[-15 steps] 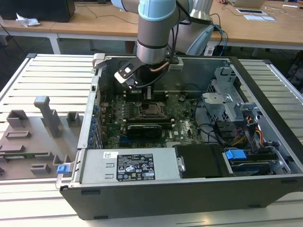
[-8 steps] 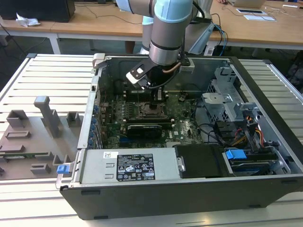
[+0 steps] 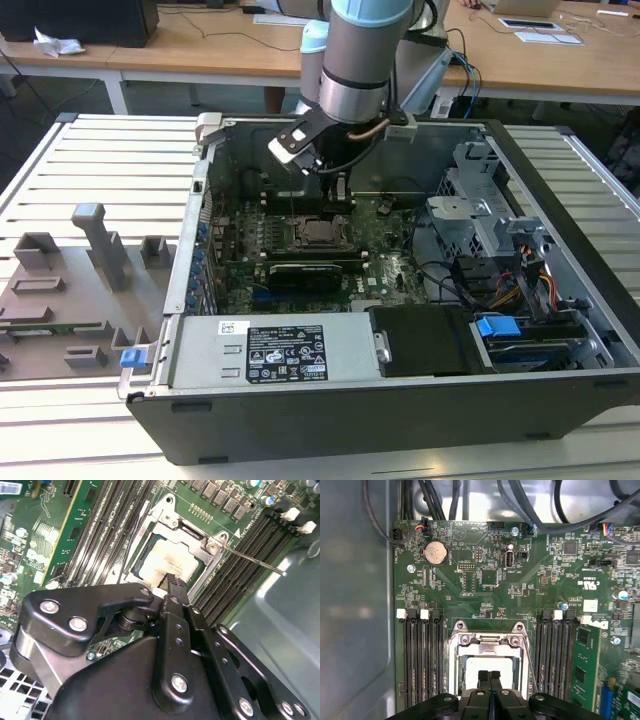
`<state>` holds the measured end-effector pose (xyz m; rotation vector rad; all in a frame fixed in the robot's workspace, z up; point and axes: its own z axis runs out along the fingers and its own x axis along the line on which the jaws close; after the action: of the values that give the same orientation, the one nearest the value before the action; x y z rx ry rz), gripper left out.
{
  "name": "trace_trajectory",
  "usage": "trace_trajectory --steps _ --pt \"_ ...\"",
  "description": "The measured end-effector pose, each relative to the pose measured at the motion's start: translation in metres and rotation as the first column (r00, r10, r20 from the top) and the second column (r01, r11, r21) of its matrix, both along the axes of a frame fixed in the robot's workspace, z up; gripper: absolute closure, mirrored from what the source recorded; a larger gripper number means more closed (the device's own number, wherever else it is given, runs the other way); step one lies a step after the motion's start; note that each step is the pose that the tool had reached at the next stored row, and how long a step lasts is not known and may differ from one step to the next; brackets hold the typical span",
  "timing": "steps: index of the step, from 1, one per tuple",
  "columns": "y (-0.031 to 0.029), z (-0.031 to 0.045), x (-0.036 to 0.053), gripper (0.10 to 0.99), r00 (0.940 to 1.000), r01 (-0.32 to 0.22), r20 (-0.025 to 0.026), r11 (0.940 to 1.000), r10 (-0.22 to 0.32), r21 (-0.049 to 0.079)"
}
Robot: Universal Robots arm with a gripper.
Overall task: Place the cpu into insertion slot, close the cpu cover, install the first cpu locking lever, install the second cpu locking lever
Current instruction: 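Close the cpu cover, then install the first cpu locking lever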
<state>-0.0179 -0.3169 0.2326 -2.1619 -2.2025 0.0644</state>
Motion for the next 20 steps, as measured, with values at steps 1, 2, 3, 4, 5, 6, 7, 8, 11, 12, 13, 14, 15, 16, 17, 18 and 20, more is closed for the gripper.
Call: trace_trajectory --steps 1,2,3,4,5,6,7,8,11,12,13,14,15,16,17,18,20 --pt "0.0000 0.0035 0.0000 0.980 1.0000 0.000 0.0000 1.0000 0.000 0.000" --pt "0.0000 0.0063 0.0000 0.980 1.0000 0.000 0.0000 1.0000 0.000 0.000" --pt "0.0000 0.0081 0.0000 0.980 1.0000 0.000 0.0001 1.0000 0.000 0.000" --pt "0.0000 0.0110 0.0000 0.980 1.0000 0.000 0.0000 1.0000 0.000 0.000" --pt "0.0000 0.0162 0.0000 0.980 1.0000 0.000 0.0000 1.0000 0.000 0.000" --pt "0.0000 0.0213 0.0000 0.980 1.0000 0.000 0.0000 1.0000 0.000 0.000" --pt "0.0000 0.0236 0.0000 0.980 1.0000 0.000 0.0001 1.0000 0.000 0.000" --pt "0.0000 0.0248 0.0000 0.980 1.0000 0.000 0.0000 1.0000 0.000 0.000" --pt "0.0000 0.0251 0.0000 0.980 1.0000 0.000 0.0001 1.0000 0.000 0.000" --pt "0.0000 0.0251 0.0000 0.980 1.0000 0.000 0.0001 1.0000 0.000 0.000" --pt "0.0000 0.0252 0.0000 0.980 1.0000 0.000 0.0000 1.0000 0.000 0.000" --pt "0.0000 0.0252 0.0000 0.980 1.0000 0.000 0.0000 1.0000 0.000 0.000" --pt "0.0000 0.0253 0.0000 0.980 1.0000 0.000 0.0000 1.0000 0.000 0.000" --pt "0.0000 0.0253 0.0000 0.980 1.0000 0.000 0.0000 1.0000 0.000 0.000" --pt "0.0000 0.0254 0.0000 0.980 1.0000 0.000 0.0000 1.0000 0.000 0.000" --pt "0.0000 0.0254 0.0000 0.980 1.0000 0.000 0.0000 1.0000 0.000 0.000" --pt "0.0000 0.0255 0.0000 0.980 1.0000 0.000 0.0001 1.0000 0.000 0.000"
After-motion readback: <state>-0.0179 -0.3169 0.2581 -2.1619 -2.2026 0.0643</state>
